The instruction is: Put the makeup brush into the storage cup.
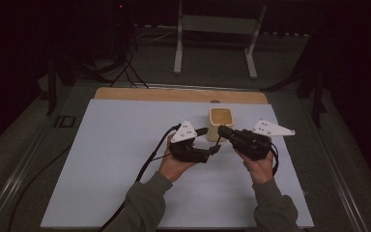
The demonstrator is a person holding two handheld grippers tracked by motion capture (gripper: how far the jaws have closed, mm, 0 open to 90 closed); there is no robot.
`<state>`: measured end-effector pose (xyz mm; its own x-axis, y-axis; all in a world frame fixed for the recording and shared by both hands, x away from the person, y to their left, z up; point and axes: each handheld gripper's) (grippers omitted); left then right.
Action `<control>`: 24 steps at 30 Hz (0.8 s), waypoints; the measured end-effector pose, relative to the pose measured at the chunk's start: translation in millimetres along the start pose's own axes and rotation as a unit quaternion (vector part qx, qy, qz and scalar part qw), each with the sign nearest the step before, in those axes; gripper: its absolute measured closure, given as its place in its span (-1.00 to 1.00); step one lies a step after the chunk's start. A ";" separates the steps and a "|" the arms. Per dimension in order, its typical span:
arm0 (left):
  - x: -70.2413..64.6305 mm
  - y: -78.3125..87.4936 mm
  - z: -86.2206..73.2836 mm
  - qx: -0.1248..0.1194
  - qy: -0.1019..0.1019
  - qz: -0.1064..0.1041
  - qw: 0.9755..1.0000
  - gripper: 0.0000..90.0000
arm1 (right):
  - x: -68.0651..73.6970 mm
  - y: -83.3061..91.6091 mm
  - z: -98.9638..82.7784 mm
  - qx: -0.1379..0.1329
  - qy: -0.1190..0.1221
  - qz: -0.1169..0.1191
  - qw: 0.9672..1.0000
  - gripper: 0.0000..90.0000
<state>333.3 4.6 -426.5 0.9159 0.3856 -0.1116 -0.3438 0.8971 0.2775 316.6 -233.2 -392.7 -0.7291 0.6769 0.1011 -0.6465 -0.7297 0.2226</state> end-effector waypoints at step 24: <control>7.9 22.9 1.9 0.040 0.019 0.047 0.998 -0.71 | -0.4 -0.2 1.7 0.001 0.005 -0.002 1.000 0.90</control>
<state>333.1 27.8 -419.1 0.8714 0.4764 -0.1174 -0.4085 0.8370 0.3640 317.4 -233.2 -391.1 -0.7290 0.6785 0.0907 -0.6486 -0.7270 0.2252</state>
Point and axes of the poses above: each handheld gripper's, and its own axes: y roughly backward along the jaws, z roughly out of its top, x roughly to its left, and after that the axes turned 5 degrees about -z, right-handed
